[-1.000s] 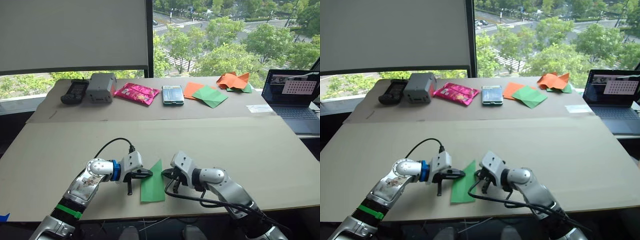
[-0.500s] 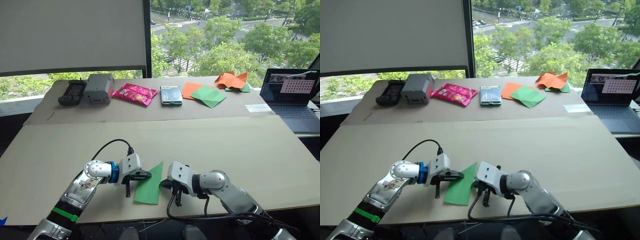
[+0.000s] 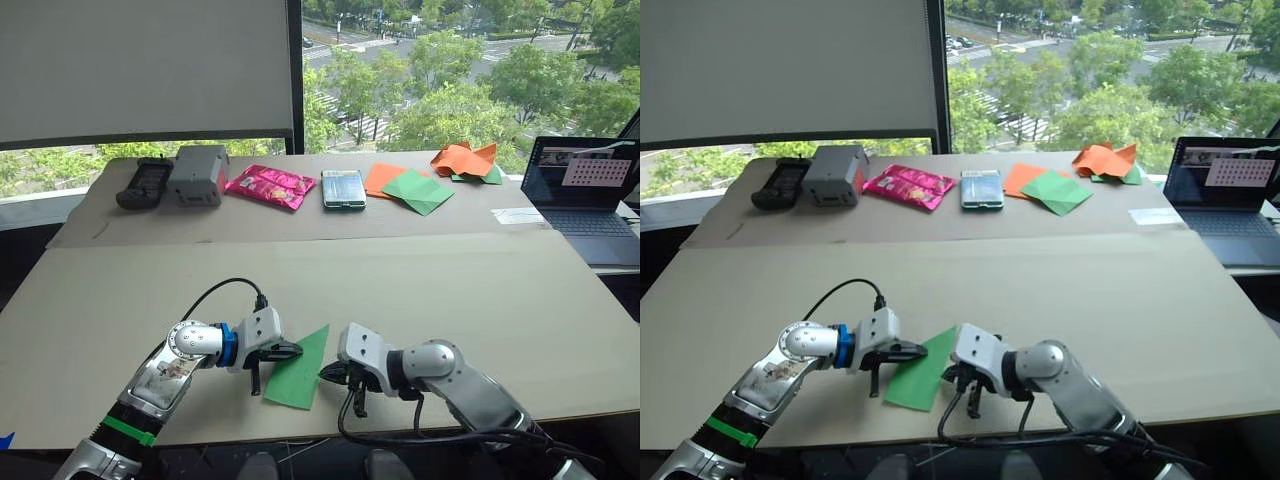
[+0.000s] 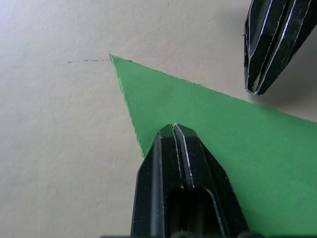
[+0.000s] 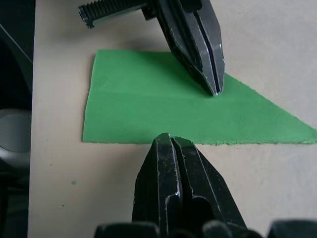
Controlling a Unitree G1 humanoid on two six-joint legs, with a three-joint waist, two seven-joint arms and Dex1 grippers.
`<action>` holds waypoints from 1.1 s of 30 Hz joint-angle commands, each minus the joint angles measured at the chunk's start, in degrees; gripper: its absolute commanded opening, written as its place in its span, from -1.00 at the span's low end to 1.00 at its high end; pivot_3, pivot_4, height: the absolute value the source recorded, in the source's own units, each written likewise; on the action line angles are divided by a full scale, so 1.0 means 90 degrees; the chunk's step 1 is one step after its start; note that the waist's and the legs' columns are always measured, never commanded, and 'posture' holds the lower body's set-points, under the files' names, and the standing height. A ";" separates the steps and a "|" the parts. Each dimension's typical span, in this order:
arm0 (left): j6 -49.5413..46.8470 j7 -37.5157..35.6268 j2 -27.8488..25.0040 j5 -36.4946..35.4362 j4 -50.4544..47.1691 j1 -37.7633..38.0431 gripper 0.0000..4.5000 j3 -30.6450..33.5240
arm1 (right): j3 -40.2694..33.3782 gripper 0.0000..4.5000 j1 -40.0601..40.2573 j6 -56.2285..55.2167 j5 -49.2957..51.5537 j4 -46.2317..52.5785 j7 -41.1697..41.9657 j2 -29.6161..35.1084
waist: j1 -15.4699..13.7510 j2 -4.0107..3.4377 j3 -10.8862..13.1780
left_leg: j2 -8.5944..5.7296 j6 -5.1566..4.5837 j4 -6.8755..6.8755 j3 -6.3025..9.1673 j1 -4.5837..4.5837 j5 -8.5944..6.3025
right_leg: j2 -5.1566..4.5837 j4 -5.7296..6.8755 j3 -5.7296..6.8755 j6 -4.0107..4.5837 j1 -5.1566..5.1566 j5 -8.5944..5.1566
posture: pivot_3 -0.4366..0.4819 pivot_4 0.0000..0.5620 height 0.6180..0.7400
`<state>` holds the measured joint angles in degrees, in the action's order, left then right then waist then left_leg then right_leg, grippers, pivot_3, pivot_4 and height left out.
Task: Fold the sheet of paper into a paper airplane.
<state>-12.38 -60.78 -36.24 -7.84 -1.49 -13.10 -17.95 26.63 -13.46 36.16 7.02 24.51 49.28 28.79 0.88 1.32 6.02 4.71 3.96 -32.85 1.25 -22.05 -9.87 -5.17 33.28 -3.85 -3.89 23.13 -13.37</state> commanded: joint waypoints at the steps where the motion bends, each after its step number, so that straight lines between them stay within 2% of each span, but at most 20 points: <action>1: -0.0242 -0.0081 -0.0101 0.0371 0.0336 0.0209 -0.99 -0.0367 | -0.0154 -1.00 -0.0075 0.0036 0.0158 0.0223 -0.0175 -0.0173 | 0.0000 0.0000 0.0000 | 0.0000 0.0000 0.0000 0.0000 0.0000 0.0000 | 0.0000 0.0000 0.0000 0.0000 0.0000 0.0000 | -0.05 -0.47 0.64; 11: -0.0225 -0.0117 -0.0149 0.0369 0.0368 0.0146 -0.99 -0.0355 | 0.0155 -1.00 0.0177 -0.0358 -0.0111 -0.0483 -0.0480 -0.0390 | -0.0004 -0.0007 0.0003 | 0.0000 0.0002 -0.0002 -0.0001 -0.0001 -0.0001 | -0.0001 0.0000 0.0000 0.0000 0.0001 0.0000 | -0.05 -0.47 0.64; 25: -0.0201 -0.0109 -0.0173 0.0389 0.0423 0.0146 -0.99 -0.0363 | 0.0906 -1.00 0.0274 -0.0392 -0.0158 -0.0277 -0.0025 -0.0279 | 0.0006 -0.0007 0.0002 | 0.0000 0.0002 -0.0001 0.0001 0.0006 -0.0001 | 0.0000 0.0000 0.0000 0.0000 0.0000 0.0000 | -0.05 -0.47 0.64; 33: -0.0170 -0.0108 -0.0159 0.0401 0.0479 0.0107 -0.99 -0.0378 | 0.0896 -1.00 0.0270 -0.0234 -0.0061 -0.0133 0.0148 -0.0111 | -0.0002 -0.0007 0.0002 | 0.0000 0.0003 -0.0002 0.0000 0.0006 -0.0002 | -0.0001 0.0000 0.0000 0.0000 0.0000 0.0000 | -0.05 -0.47 0.64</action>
<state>-12.38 -61.06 -36.64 -7.79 -1.08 -13.89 -18.45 33.67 -11.17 32.97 5.87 22.54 49.66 27.04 0.86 1.26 6.04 4.71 3.99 -32.87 1.26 -21.99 -9.88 -5.17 33.28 -3.85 -3.89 23.13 -13.37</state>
